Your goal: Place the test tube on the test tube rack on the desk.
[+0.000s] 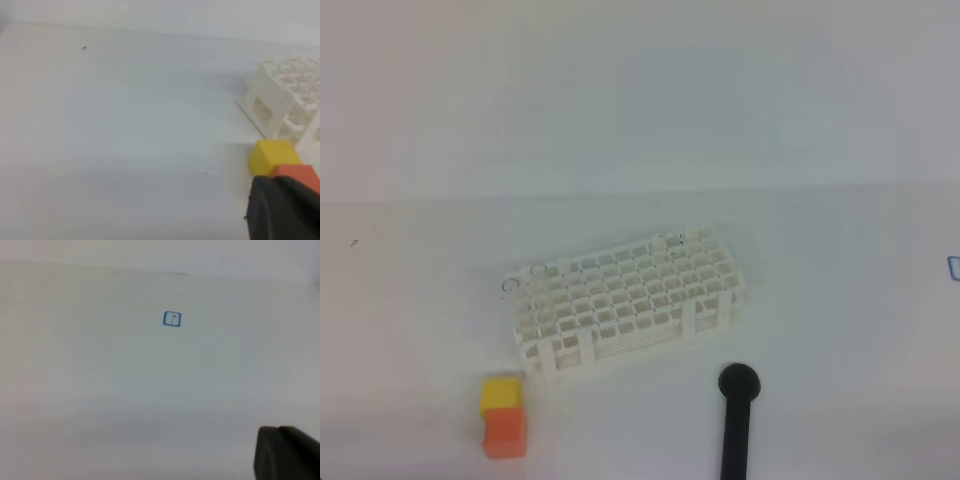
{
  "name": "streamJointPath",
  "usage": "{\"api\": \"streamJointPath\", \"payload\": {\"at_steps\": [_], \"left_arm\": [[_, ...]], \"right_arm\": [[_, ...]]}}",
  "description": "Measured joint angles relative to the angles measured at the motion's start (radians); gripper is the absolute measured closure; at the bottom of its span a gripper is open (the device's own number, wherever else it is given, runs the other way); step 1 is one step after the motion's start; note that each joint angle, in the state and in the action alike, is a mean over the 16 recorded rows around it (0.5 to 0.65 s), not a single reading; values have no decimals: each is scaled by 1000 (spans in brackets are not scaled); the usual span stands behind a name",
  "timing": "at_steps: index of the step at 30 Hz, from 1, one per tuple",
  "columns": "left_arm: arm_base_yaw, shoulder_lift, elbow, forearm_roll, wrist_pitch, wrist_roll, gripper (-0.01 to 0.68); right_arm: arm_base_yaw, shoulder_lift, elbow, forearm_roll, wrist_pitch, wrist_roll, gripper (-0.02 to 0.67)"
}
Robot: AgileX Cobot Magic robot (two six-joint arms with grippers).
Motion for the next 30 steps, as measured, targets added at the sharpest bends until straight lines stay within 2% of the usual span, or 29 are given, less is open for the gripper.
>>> {"api": "streamJointPath", "payload": {"at_steps": [8,19,30], "left_arm": [[-84,0,0,0,0,0,673],[-90,0,0,0,0,0,673],[-90,0,0,1,0,0,673]], "right_arm": [[-15,0,0,-1,0,0,650],[-6,0,0,-2,0,0,650],[59,0,0,-3,0,0,650]]}}
